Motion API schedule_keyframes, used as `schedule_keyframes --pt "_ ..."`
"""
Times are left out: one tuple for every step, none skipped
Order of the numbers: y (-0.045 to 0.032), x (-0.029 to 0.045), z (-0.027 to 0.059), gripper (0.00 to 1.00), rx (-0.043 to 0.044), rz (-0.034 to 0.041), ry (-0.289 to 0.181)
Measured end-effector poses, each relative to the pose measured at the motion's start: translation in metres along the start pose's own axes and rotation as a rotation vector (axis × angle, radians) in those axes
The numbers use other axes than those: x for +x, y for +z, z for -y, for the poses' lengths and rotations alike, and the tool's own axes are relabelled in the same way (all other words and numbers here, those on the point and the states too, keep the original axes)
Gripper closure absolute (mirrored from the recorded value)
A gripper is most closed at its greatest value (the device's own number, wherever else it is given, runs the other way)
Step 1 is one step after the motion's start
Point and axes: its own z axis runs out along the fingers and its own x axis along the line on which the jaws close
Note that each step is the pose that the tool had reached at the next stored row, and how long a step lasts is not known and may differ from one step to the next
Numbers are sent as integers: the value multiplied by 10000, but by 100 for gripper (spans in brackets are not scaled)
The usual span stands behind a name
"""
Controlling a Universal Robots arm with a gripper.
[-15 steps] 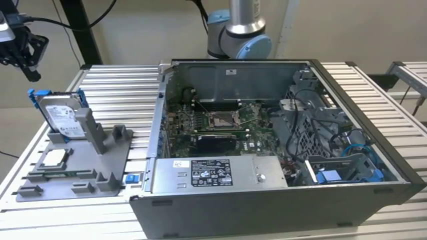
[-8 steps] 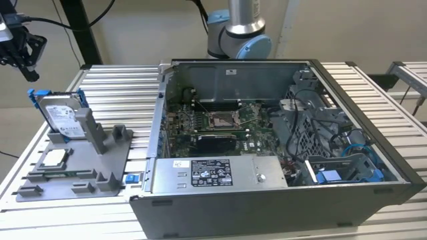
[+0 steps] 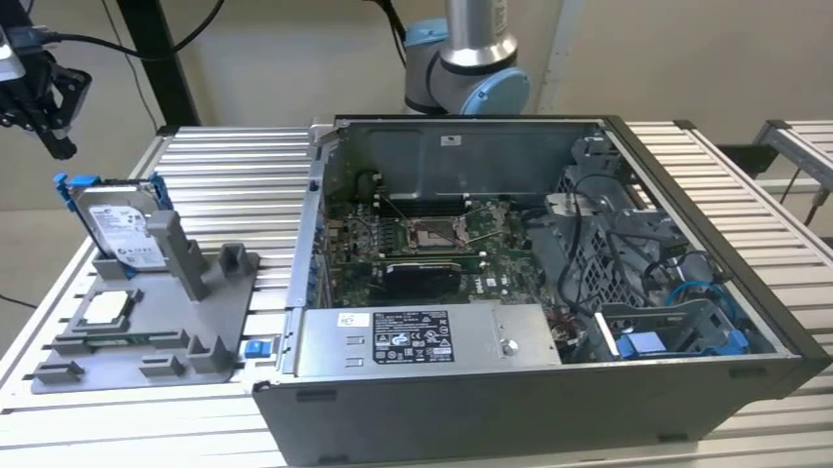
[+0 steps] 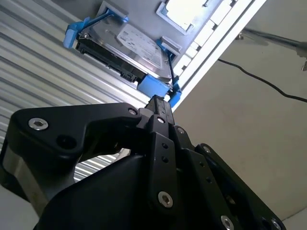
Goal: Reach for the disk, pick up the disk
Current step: 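Pick up the disk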
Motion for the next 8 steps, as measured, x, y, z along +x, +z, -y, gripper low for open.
schedule_keyframes --pt "0 0 0 100 0 0 -11" --pt "0 0 0 100 0 -2 -34" --pt "0 0 0 100 0 -4 -75" --pt "0 0 0 100 0 -6 -127" --pt "0 1 0 100 0 -8 -192" --pt "0 1 0 100 0 -10 -265" --pt "1 0 0 100 0 -12 -354" --pt "0 0 0 100 0 -18 -465"
